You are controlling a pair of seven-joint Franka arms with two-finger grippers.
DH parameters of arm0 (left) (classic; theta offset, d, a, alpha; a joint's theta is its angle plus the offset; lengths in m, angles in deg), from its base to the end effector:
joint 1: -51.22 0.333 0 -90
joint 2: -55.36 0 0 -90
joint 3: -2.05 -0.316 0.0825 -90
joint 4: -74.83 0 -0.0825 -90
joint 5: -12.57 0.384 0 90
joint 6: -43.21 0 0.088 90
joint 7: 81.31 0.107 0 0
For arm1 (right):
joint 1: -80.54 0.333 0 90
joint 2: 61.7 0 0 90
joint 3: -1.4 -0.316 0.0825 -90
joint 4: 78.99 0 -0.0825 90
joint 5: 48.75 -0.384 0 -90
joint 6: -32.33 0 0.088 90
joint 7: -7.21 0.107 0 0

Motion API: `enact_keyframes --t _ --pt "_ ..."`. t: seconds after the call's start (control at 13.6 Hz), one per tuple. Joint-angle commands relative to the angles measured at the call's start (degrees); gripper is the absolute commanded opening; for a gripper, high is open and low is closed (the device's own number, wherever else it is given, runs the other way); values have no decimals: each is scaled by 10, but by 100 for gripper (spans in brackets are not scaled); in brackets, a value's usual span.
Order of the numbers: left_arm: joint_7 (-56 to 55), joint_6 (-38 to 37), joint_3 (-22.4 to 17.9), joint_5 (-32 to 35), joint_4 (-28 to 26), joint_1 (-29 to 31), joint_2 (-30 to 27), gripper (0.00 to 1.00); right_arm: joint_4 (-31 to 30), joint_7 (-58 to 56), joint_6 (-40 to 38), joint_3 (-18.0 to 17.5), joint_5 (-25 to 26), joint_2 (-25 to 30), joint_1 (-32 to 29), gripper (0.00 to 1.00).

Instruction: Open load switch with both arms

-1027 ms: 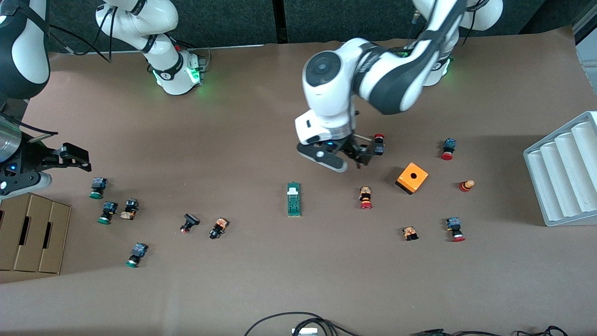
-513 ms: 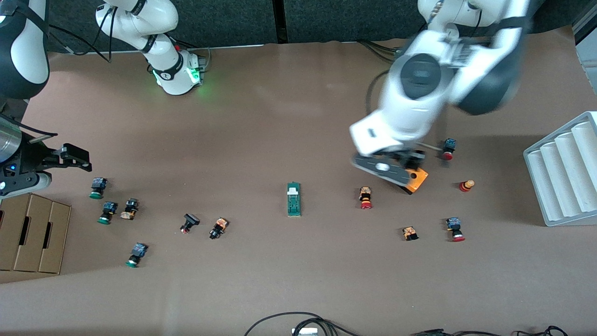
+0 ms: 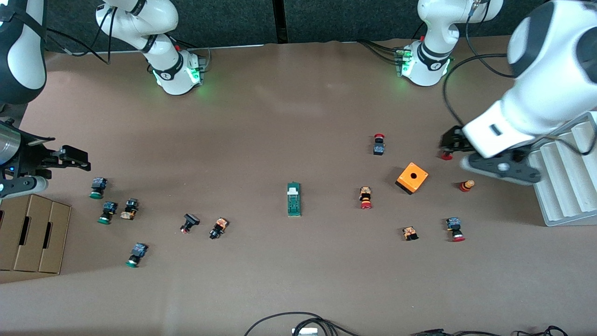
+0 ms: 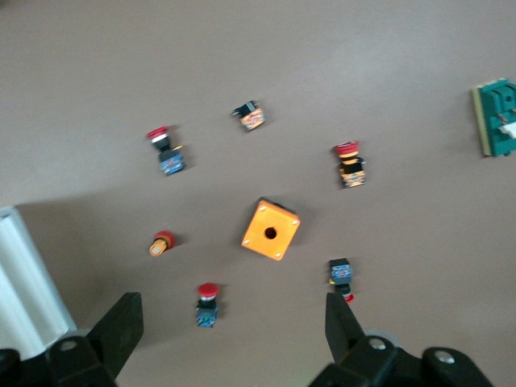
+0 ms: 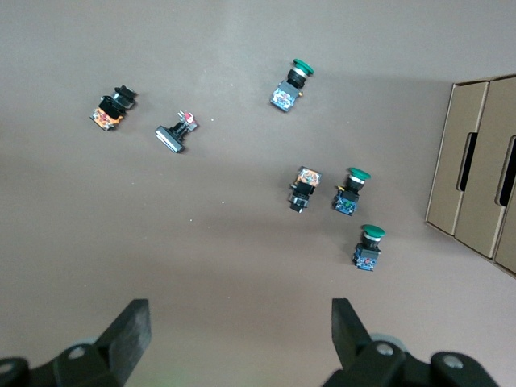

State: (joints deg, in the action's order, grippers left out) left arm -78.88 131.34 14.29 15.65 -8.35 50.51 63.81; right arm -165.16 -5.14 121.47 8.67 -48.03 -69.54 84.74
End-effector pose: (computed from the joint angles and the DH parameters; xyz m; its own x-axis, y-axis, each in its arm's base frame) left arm 0.5830 -0.1183 0.5946 0.9631 -0.2627 -0.0586 -0.2642 -0.9642 -0.0201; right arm 0.5913 -0.0282 0.5768 0.9830 0.1609 -0.0882 0.1625 -0.9866 0.0112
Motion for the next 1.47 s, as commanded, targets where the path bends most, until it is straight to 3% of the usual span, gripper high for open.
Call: enact_keyframes --t 0.0,0.22,0.44,1.39 --pt "12 21 -54 -16 -86 13 -71 100 6 9 -3 -1 -4 0 -6 100" --pt "6 35 -106 -16 -111 -12 -91 100 6 9 -2 -1 -3 0 -4 100" --pt "6 91 -115 -15 -179 0 -140 100 6 9 -3 0 -4 0 -6 100" --pt "-44 48 -115 -10 -147 1 -123 100 6 30 -4 7 -5 -3 -7 100"
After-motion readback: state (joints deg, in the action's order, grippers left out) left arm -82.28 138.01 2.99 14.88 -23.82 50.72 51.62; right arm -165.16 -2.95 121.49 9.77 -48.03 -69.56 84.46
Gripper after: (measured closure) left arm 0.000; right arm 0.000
